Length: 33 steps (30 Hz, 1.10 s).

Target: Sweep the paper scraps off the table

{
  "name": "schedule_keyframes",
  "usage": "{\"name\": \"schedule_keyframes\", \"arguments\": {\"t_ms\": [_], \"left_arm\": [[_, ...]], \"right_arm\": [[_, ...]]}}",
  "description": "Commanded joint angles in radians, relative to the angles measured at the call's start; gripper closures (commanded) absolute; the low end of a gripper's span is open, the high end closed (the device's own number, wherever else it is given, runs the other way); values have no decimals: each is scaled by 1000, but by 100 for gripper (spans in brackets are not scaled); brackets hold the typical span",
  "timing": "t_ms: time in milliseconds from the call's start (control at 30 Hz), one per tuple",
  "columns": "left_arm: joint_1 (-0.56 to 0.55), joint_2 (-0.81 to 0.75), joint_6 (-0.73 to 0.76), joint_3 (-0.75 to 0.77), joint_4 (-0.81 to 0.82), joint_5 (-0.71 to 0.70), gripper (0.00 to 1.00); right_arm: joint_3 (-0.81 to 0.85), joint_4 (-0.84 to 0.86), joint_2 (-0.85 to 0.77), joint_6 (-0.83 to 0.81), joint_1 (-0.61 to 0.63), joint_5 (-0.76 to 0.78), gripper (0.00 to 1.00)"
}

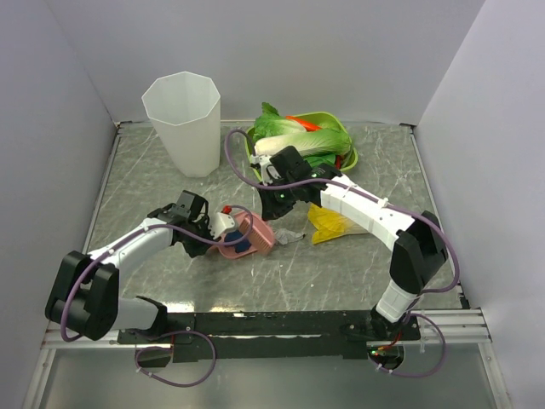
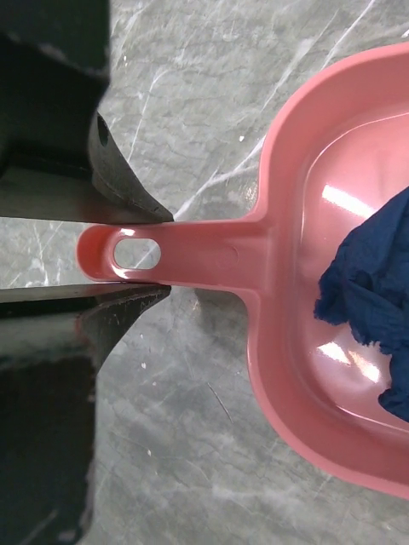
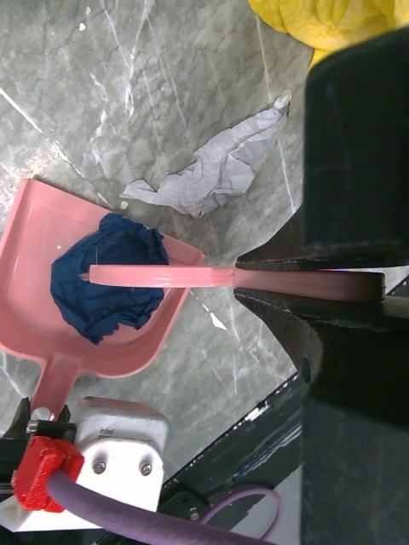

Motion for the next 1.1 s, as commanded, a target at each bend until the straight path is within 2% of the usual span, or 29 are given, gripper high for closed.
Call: {"name": "schedule_keyframes", "arguments": {"t_ms": [0,767,1067], "left_arm": [[0,8,-34,37,-6,46,99],[2,14,-149,37,52,37,99],[12,17,-198,54,48,78,99]], "right_arm": [[-4,7,-68,-38,-6,10,100],[-94,-42,-215,-127,-9,4,100],[-114,-40,-201,-163,-11,-22,100]]}}
